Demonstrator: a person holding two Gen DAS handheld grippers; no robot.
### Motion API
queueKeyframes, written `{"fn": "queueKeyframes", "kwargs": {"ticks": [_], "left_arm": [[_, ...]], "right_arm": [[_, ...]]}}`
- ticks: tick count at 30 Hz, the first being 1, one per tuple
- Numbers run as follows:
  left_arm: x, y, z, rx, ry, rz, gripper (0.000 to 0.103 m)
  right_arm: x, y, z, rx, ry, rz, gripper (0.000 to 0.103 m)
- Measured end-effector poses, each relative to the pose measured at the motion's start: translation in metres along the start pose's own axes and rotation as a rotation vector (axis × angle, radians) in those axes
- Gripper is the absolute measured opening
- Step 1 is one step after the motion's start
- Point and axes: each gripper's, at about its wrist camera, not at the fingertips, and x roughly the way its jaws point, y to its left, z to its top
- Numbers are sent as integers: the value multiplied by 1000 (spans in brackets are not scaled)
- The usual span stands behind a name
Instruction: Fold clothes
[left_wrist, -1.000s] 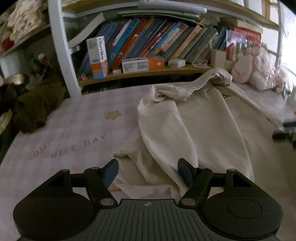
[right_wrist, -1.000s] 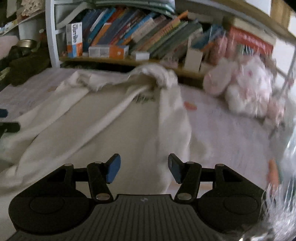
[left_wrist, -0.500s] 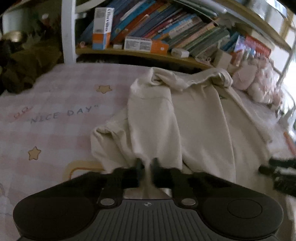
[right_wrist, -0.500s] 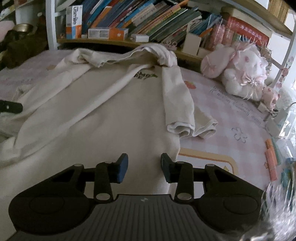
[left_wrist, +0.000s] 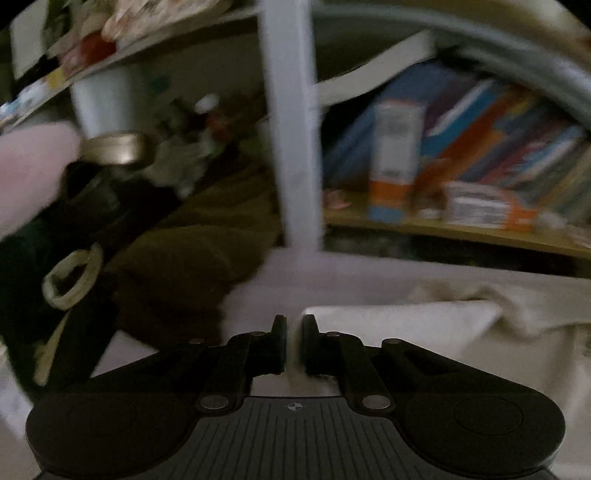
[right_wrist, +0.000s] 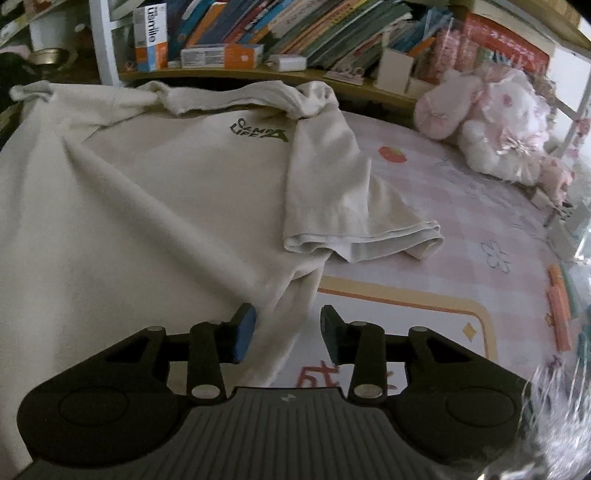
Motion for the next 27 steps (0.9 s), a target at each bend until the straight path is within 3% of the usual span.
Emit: {"fn": "queueKeyframes", "kwargs": {"ticks": [4,8,11,13,16,21,25,27], "left_arm": [[-5,2,-19,-13,-4,27,22],[-52,-11,-55,57,-103,1,35],[-95,-37,-90,153,-164,-128,47],[-118,-58,-113,213,-174,-226,47],[-137,-89,-141,286,-121,-311,47],[-137,-118,-167,316,-8,-322,47],[-131,-119,-179,276,78,-319,47],[-130,-114,-177,212,102,-329,46]], "right_arm": [[-2,-4,6,24,5,12,36],[-12,-13,17,-1,-60,-15,38],[-5,-9,24,-106,-88,-30,38],[1,-5,28,-178,-105,-39,37],[11,-2,34,-268,-118,-48,36],[30,-9,39,-274,-74,-17,33],[31,-34,48,-170,-58,53,10],[31,-46,53,-118,-49,89,7]]}}
